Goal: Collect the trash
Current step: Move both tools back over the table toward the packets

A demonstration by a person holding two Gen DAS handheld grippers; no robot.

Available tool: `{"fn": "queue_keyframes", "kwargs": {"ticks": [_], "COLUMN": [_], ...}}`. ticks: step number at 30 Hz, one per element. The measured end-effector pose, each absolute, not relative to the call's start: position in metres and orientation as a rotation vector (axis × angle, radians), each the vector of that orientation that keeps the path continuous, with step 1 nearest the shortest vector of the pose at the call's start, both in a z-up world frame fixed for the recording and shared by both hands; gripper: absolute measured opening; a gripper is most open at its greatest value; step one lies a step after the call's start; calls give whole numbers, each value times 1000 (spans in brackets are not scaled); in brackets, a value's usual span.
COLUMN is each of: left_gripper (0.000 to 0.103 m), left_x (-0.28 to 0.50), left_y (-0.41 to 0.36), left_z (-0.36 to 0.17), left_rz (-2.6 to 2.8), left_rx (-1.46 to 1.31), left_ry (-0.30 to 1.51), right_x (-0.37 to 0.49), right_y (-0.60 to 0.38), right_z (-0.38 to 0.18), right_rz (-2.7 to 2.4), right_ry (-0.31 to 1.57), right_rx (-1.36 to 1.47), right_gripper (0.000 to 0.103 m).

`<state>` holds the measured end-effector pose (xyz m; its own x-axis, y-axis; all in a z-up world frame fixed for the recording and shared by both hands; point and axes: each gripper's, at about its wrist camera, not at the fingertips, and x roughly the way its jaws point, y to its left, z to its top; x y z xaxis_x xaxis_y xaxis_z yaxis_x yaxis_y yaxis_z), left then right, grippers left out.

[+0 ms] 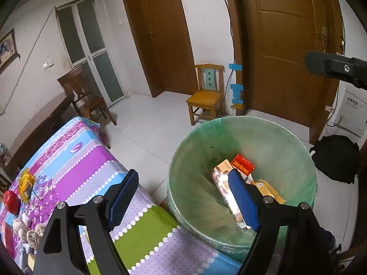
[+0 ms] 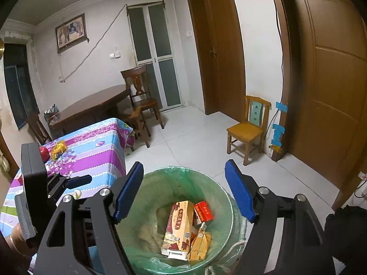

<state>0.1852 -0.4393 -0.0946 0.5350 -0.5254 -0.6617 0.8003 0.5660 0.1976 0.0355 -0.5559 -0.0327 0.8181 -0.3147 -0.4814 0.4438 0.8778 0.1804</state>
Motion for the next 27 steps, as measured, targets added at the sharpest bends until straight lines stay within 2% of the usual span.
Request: {"fn": "queue_keyframes", "kwargs": {"ticks": [15,20,27], "left_gripper": [82,83,85], "left_x": [170,171,176], "left_y": [-397,-361,-288], "left_z": [-82,-78,-71], "left_rz": [-680,-620,-504], "left_rx": [501,453,355], "left_ry": [524,539,559], "right_x": [35,34,39], "right_y": [-519,-486,-441], "right_z": [-33,-29,-28], "right_rz": [-358,-354,-331], "right_ry": [414,361,297], "right_rx": [302,256,179], "right_gripper": [70,71,76]}}
